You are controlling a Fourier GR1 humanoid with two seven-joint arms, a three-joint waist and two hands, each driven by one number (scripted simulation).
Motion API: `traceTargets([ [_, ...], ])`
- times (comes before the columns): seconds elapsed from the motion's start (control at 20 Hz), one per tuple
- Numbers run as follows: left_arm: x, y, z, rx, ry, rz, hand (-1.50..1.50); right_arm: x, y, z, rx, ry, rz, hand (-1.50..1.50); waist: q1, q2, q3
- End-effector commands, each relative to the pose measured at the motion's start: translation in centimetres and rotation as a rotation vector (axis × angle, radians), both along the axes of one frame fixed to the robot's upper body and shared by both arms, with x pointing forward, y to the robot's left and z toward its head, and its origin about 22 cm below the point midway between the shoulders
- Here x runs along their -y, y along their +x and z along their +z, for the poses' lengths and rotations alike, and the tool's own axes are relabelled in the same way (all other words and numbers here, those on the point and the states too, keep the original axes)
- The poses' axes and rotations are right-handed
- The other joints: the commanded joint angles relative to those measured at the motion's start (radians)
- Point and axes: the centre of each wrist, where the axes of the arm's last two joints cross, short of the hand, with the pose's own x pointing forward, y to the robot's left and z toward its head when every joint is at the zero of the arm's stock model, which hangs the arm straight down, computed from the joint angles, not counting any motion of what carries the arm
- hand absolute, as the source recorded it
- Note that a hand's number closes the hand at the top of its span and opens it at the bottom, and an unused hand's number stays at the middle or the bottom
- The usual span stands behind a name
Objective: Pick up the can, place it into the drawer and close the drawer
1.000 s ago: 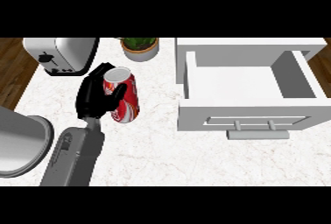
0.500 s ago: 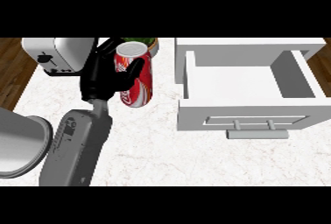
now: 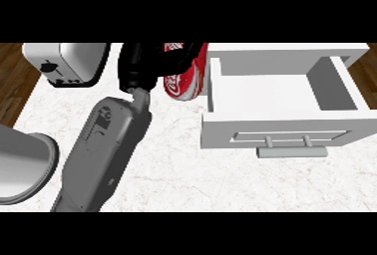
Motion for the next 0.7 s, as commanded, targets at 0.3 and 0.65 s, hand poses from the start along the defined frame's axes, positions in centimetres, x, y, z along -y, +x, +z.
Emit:
traceTargets([
  [0.3,4.3,2.7,3.5,0.005,0.025,0.0,1.5,0.3,0.0,-1.1,0.003,0.006,0.005,-1.5,-0.007,0.002,0.0],
  [0.65,7.4,3.6,4.3,-0.007,0.047,-0.01,1.5,-0.2,2.0,-0.2,0.018,-0.009,-0.001,-1.5,-0.012,0.005,0.0],
])
